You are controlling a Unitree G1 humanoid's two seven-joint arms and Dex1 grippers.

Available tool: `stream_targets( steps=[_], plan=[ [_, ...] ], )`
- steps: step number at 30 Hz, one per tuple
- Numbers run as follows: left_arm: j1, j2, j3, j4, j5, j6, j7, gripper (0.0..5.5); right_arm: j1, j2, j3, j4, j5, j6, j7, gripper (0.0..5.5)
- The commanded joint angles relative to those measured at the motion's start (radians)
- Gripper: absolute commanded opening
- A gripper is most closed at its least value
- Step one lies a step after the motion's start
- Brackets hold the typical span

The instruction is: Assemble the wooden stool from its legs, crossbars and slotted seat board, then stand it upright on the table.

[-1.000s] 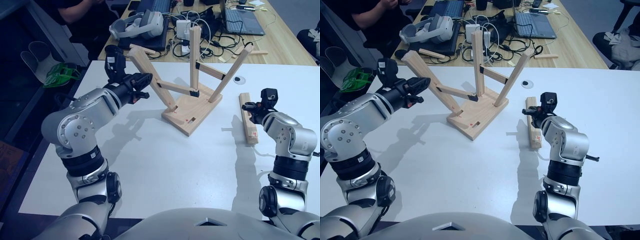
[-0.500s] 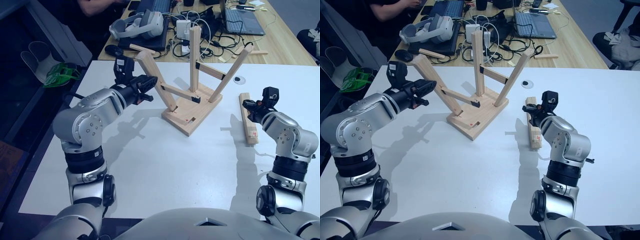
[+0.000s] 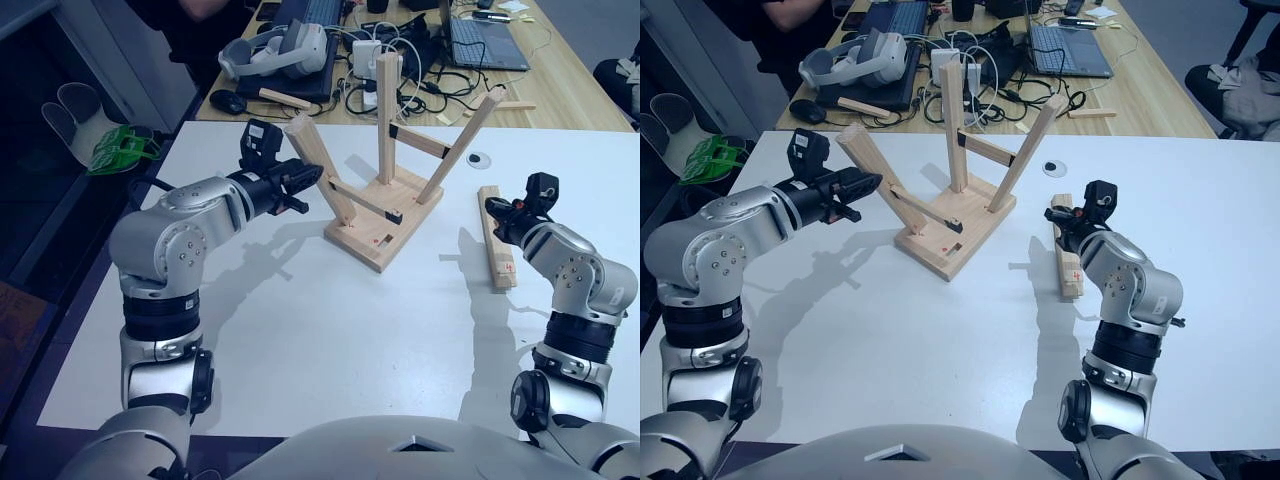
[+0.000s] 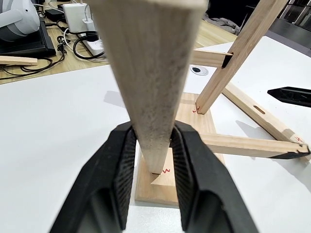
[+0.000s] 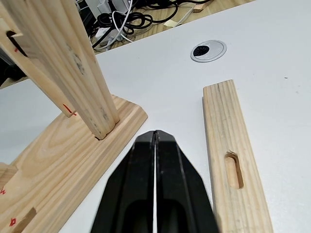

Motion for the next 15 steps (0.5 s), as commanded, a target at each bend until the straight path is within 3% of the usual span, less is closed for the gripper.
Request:
stream_targets(
  steps=[1,7,15],
  plan=[
    [-0.032,0.015,-0.041,0.038,0.037,0.013,0.001,1.0,-0.013,0.007,-0.001,-0.004,0.015,-0.012,-0.017,0.0],
    [-0.098,-0.004,-0.095,0.094,0.066,0.013,-0.007,1.0,-0.008,0.012,0.014,0.001,0.02,-0.029,-0.025,0.0],
    [0.0,-0.03,-0.087,0.05,0.066,0.055,0.016,1.0,-0.01,0.017,0.005,-0.005,0.025,-0.034,-0.037,0.0]
  ],
)
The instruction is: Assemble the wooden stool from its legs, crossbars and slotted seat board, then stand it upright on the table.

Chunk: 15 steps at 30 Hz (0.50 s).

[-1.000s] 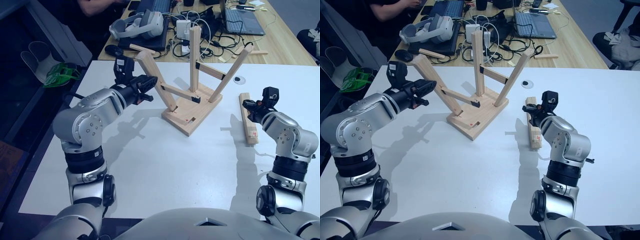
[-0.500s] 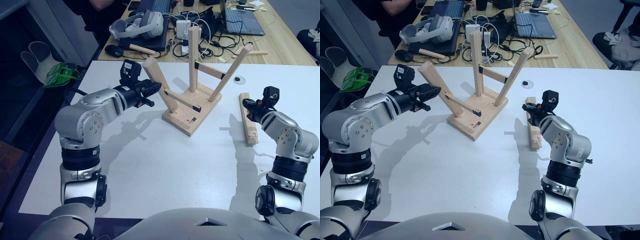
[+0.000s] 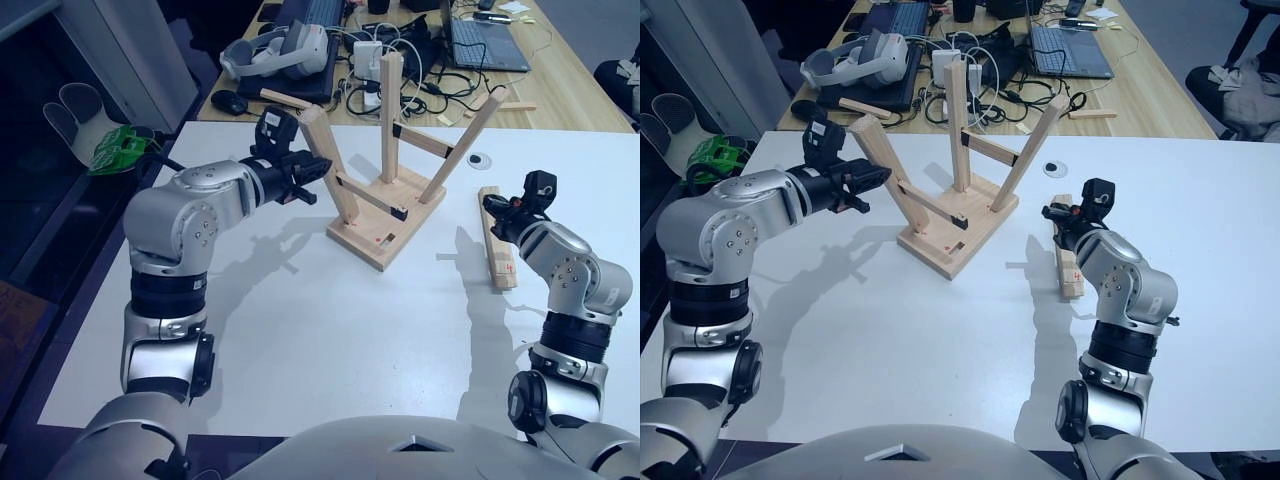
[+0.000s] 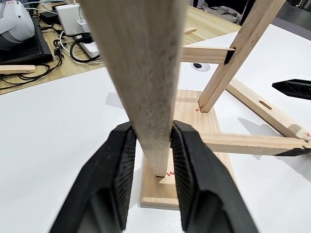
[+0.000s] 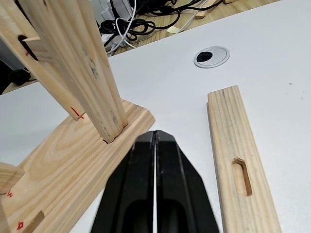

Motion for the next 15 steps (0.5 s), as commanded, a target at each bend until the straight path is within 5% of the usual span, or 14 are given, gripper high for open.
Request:
stream_targets(
  steps=[1,15],
  plan=[
    [0.066,-0.038,0.0,0.019,0.011,0.06,0.041,1.0,-0.011,0.001,-0.005,-0.004,0.015,-0.002,-0.015,0.0],
    [0.0,-0.058,0.004,0.066,0.049,-0.055,0.031,1.0,-0.009,-0.01,0.016,0.049,0.018,-0.046,-0.003,0.0]
  ],
)
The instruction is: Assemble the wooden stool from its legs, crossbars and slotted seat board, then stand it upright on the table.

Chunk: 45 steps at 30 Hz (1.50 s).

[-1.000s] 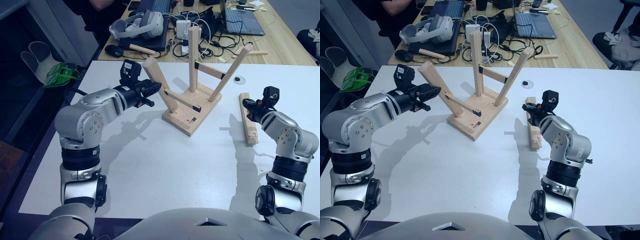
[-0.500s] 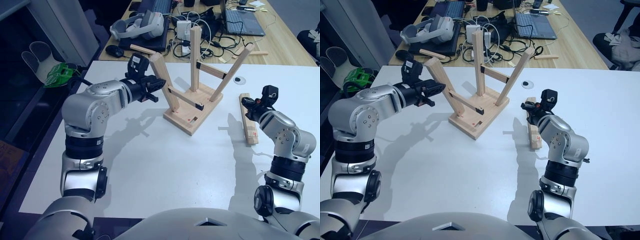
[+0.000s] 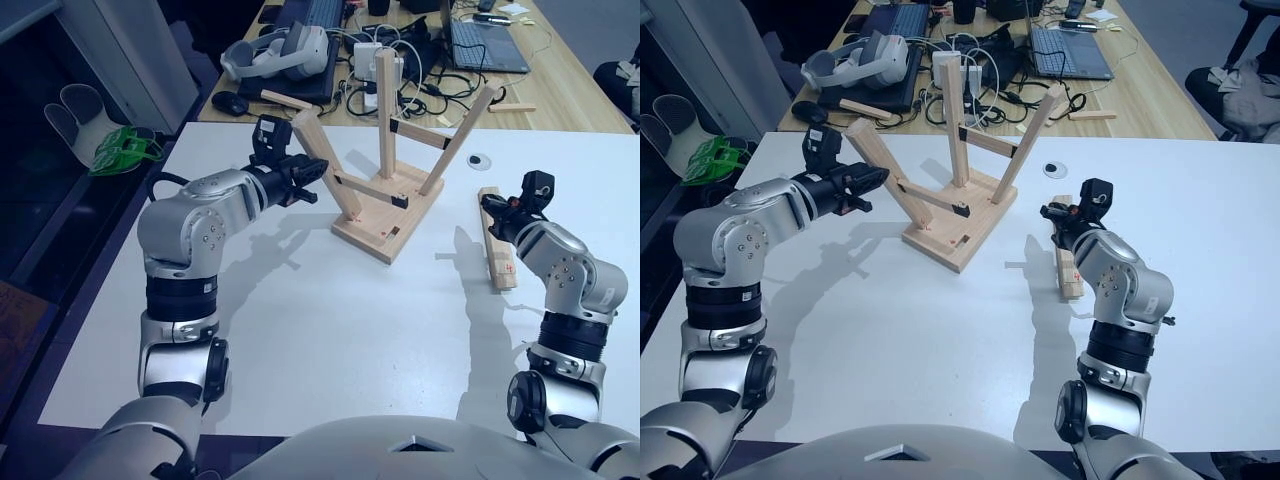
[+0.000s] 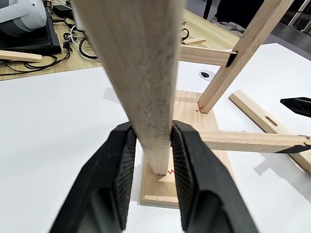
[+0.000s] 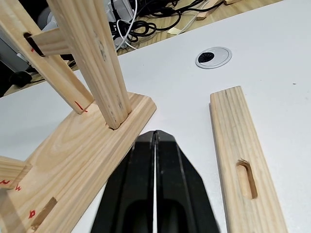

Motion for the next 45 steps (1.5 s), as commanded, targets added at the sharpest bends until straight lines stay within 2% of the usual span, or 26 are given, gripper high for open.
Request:
stream_targets(
  steps=[1,4,5,13,17,21,22,26,29,38,40,44,45],
  plan=[
    [-0.017,0.001,-0.017,-0.034,0.013,-0.006,-0.007,1.0,-0.009,-0.015,0.004,0.018,0.01,-0.008,0.008,0.0],
    [-0.063,-0.032,0.002,-0.071,-0.003,-0.015,0.004,1.0,-0.013,-0.018,0.0,0.029,0.015,-0.006,0.014,0.0],
    [-0.076,-0.043,0.009,-0.079,-0.007,-0.012,0.013,1.37,-0.014,-0.019,-0.001,0.03,0.017,-0.006,0.015,0.0],
    [-0.152,-0.091,0.053,-0.169,-0.02,-0.043,0.053,2.84,-0.021,-0.025,-0.012,0.038,0.041,0.004,0.015,0.0],
    [-0.265,-0.18,0.139,-0.182,-0.051,-0.228,0.096,2.84,-0.025,-0.029,-0.027,0.046,0.065,0.019,0.021,0.0],
    [-0.243,-0.254,0.14,-0.073,-0.041,-0.28,0.145,2.84,-0.028,-0.036,-0.031,0.049,0.081,0.026,0.018,0.0],
    [-0.205,-0.269,0.128,-0.029,-0.027,-0.285,0.153,2.84,-0.03,-0.037,-0.029,0.049,0.083,0.026,0.017,0.0],
    [0.016,-0.296,-0.039,0.111,0.034,-0.194,0.144,2.84,-0.036,-0.044,0.0,0.043,0.064,0.007,0.01,0.0],
    [0.066,-0.316,-0.06,0.104,0.041,-0.21,0.151,2.84,-0.037,-0.043,0.016,0.034,0.057,-0.001,0.005,0.0],
    [-0.155,-0.34,0.014,0.034,0.018,-0.254,0.194,2.84,-0.033,-0.03,-0.013,0.031,0.086,0.015,-0.011,0.0],
    [-0.225,-0.349,0.041,0.036,0.005,-0.278,0.197,2.84,-0.052,-0.007,-0.067,0.046,0.117,0.021,-0.041,0.0],
    [-0.276,-0.366,0.053,-0.005,-0.007,-0.328,0.19,2.84,-0.08,0.028,-0.163,0.045,0.071,-0.047,-0.226,0.0],
    [-0.271,-0.369,0.061,-0.013,-0.004,-0.341,0.2,2.86,-0.079,0.024,-0.158,0.034,0.022,-0.048,-0.296,0.19]
  ],
)
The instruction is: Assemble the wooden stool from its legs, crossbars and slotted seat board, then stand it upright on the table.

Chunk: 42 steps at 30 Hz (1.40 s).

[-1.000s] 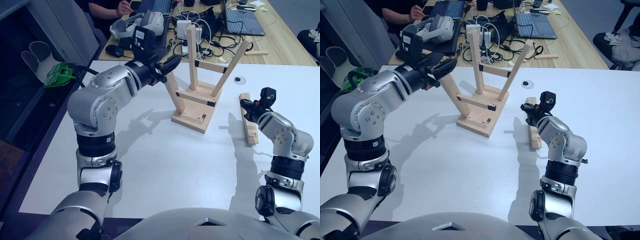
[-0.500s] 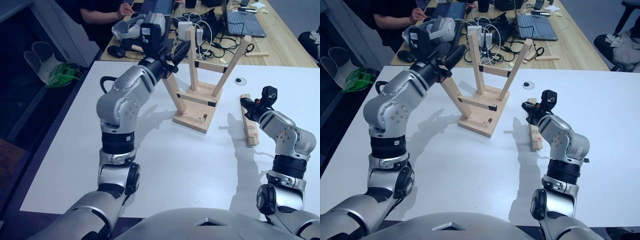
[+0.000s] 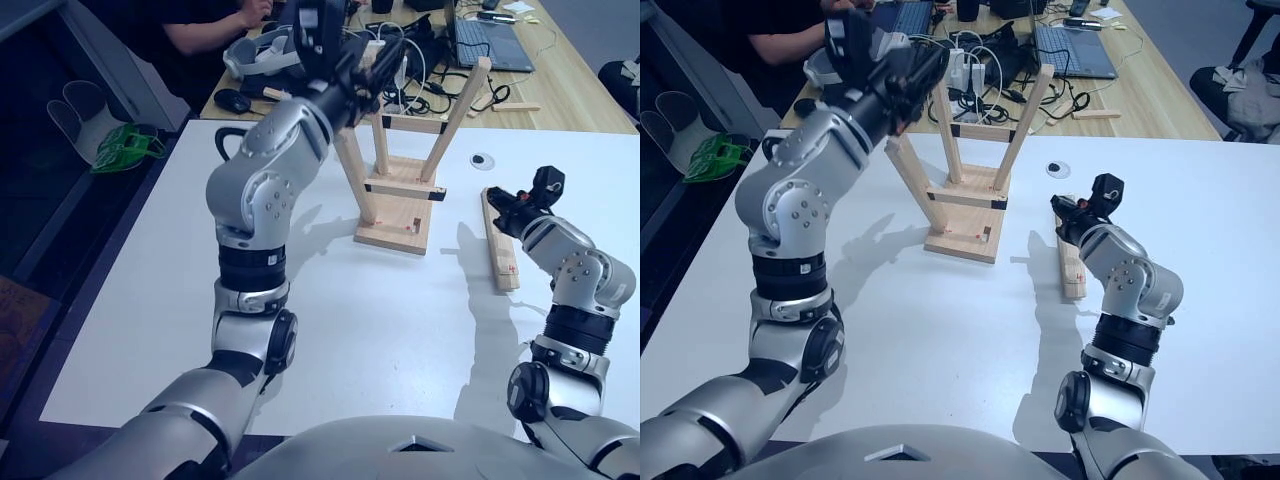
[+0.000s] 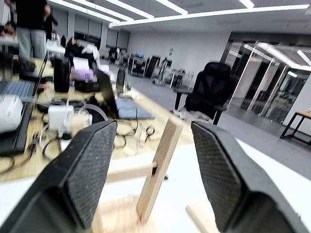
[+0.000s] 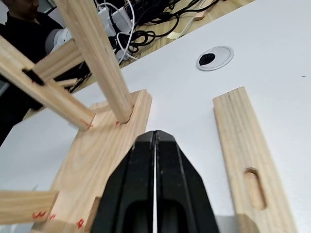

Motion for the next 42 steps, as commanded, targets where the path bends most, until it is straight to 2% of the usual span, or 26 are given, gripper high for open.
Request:
stream_targets(
  steps=[1,4,8,14,19,23,26,30,35,42],
  plan=[
    [-0.006,-0.009,0.021,-0.033,0.004,-0.039,0.024,2.86,-0.017,0.002,-0.006,-0.03,-0.144,-0.041,-0.218,0.33],
    [0.014,-0.007,0.019,-0.037,0.019,-0.066,0.038,3.26,0.005,-0.017,0.09,-0.08,-0.252,0.026,-0.293,0.8],
    [0.035,-0.015,0.011,-0.049,0.023,-0.075,0.045,3.83,0.029,-0.011,0.145,-0.151,-0.314,0.164,-0.328,1.44],
    [0.056,-0.033,0.016,-0.059,0.025,-0.081,0.073,4.78,0.023,-0.016,0.1,-0.227,-0.31,0.424,-0.28,2.48],
    [0.074,-0.035,0.004,-0.062,0.035,-0.076,0.088,4.82,-0.006,-0.084,0.058,-0.189,-0.27,0.623,-0.146,3.26],
    [0.076,-0.039,0.01,-0.055,0.047,-0.091,0.104,4.82,0.01,-0.149,0.118,-0.166,-0.231,0.65,-0.055,3.84],
    [0.081,-0.046,0.012,-0.056,0.045,-0.097,0.112,4.82,0.01,-0.17,0.159,-0.139,-0.195,0.65,-0.02,4.49],
    [0.055,-0.059,0.038,-0.043,0.024,-0.096,0.13,4.82,0.004,-0.181,0.186,-0.104,-0.174,0.65,-0.061,4.49],
    [0.042,-0.061,0.055,-0.033,0.024,-0.11,0.141,4.82,-0.011,-0.129,0.151,-0.042,-0.174,0.65,-0.133,4.49],
    [0.037,-0.047,0.09,-0.04,0.009,-0.094,0.163,4.82,-0.073,-0.132,0.162,0.048,-0.203,0.65,-0.147,3.28]
  ],
)
